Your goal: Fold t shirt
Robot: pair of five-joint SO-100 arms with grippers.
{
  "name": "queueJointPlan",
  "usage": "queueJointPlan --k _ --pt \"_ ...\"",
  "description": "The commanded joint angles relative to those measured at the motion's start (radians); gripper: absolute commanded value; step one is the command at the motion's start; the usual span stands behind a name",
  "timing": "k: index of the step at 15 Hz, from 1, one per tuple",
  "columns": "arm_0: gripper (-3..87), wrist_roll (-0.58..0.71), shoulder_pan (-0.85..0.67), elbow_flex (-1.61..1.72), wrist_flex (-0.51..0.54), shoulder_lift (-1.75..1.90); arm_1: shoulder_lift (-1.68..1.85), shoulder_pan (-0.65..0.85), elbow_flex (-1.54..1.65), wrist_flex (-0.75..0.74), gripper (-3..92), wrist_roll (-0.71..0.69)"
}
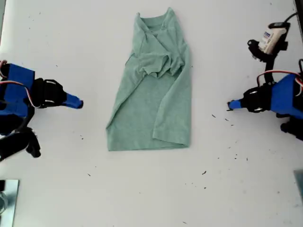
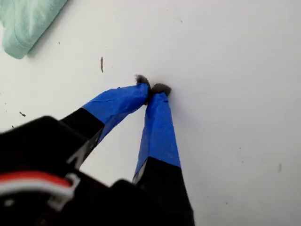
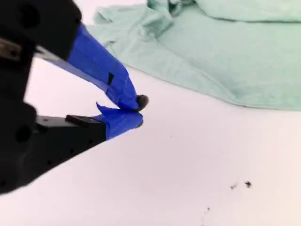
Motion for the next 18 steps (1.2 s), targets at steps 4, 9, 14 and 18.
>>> queueJointPlan --k 4,9,14,18 --pt "-0.3 -0.003 0.199 -1.437 0.609 -1.048 0.021 0.009 0.041 -0.002 2.4 0.006" --pt "31.8 0.048 0.192 -1.589 0.627 -1.137 0.077 0.003 0.052 0.028 2.4 0.012" --pt "36.6 0.023 0.143 -1.299 0.617 -1.124 0.091 0.002 0.054 0.035 2.4 0.014" --pt "37.0 0.032 0.08 -0.951 0.293 -1.23 0.115 -0.015 0.057 0.054 2.4 0.026"
